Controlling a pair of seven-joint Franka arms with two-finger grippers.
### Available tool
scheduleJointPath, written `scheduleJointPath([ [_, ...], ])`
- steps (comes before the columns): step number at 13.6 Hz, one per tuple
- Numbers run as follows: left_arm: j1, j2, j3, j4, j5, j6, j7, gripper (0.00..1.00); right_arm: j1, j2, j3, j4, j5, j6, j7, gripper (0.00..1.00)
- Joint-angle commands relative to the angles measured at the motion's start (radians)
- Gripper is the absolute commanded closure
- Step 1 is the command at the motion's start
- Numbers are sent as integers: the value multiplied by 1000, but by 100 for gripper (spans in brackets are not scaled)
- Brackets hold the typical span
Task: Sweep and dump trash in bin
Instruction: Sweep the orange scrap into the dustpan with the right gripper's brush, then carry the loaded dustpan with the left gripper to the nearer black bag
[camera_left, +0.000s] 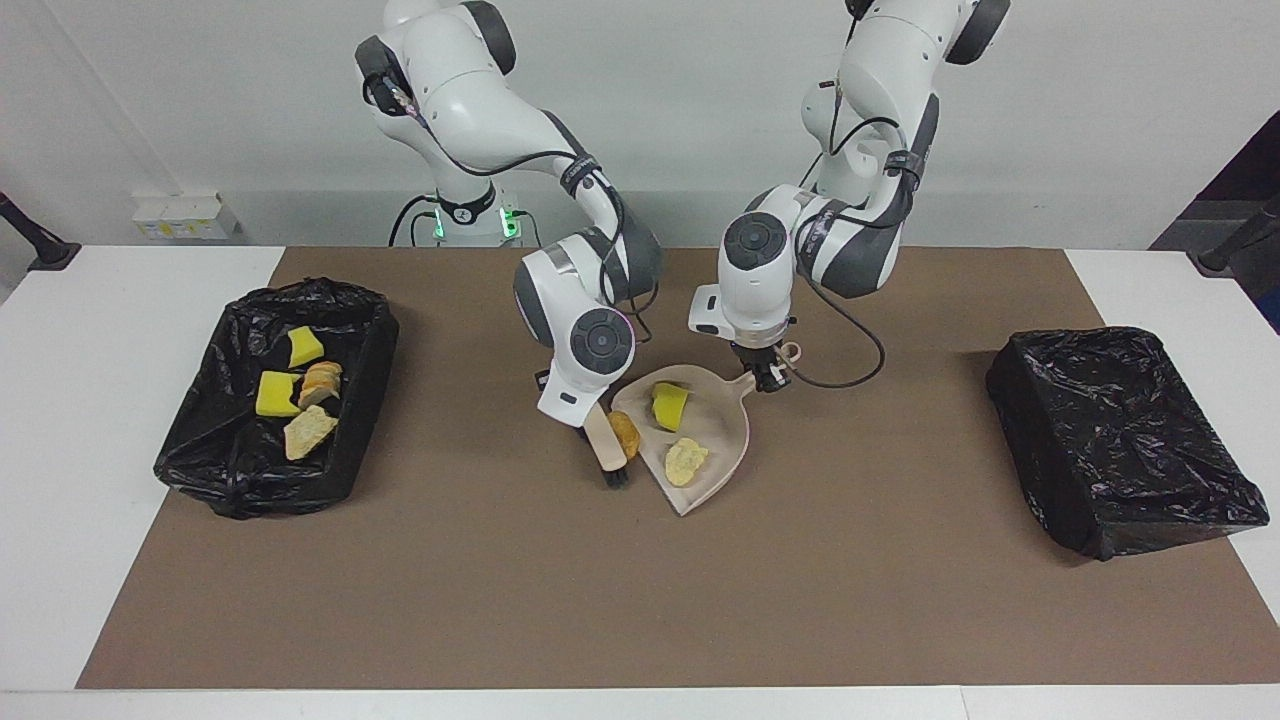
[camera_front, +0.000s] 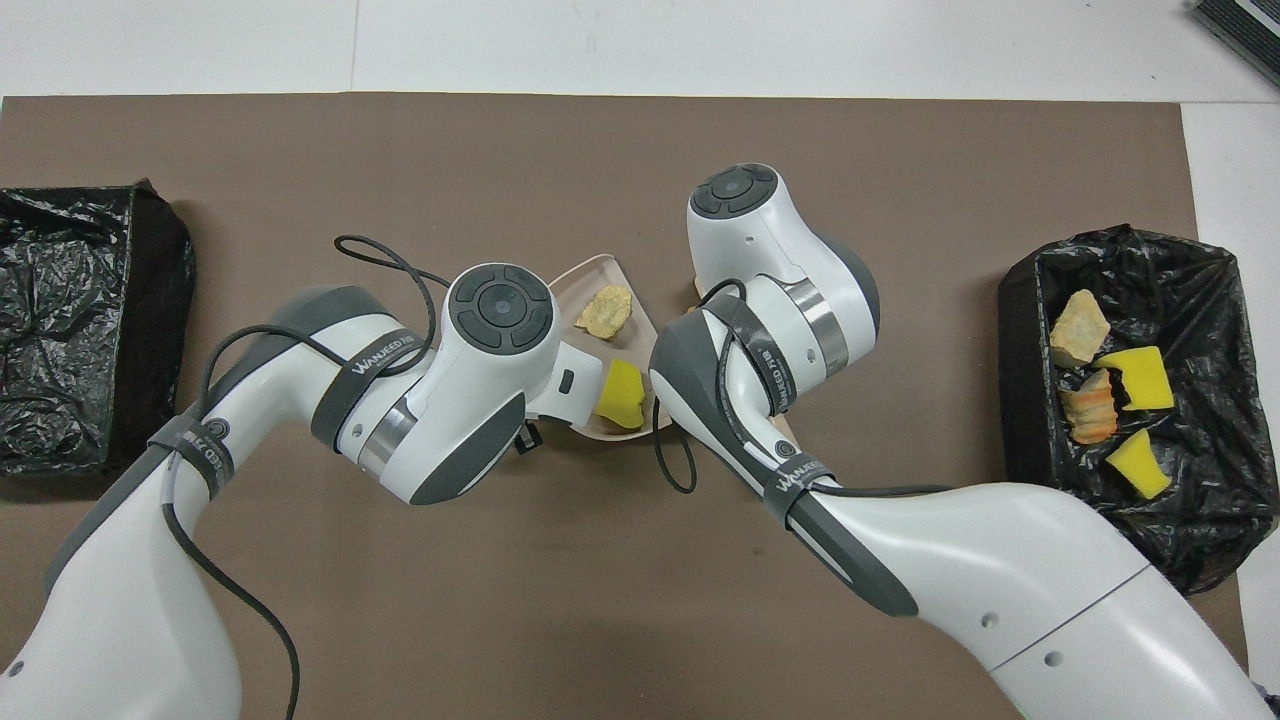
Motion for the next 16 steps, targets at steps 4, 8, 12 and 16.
scheduleJointPath([
  [4,38,-6,-1,-20,26,-7,126,100,-68,-66,10,-91,296,63,-37,100],
  [8,122,-49,1,-71,12,67,344,100,-152,-128,8,-71,294,-35,-23,100],
  [12,130,-188,83,-158,-75,99,583,100,-224,-202,0,-80,218,-216,101,100],
  [16,121,-340,295,-189,-207,84,921,100,-235,-280,3,-202,97,-322,175,100],
])
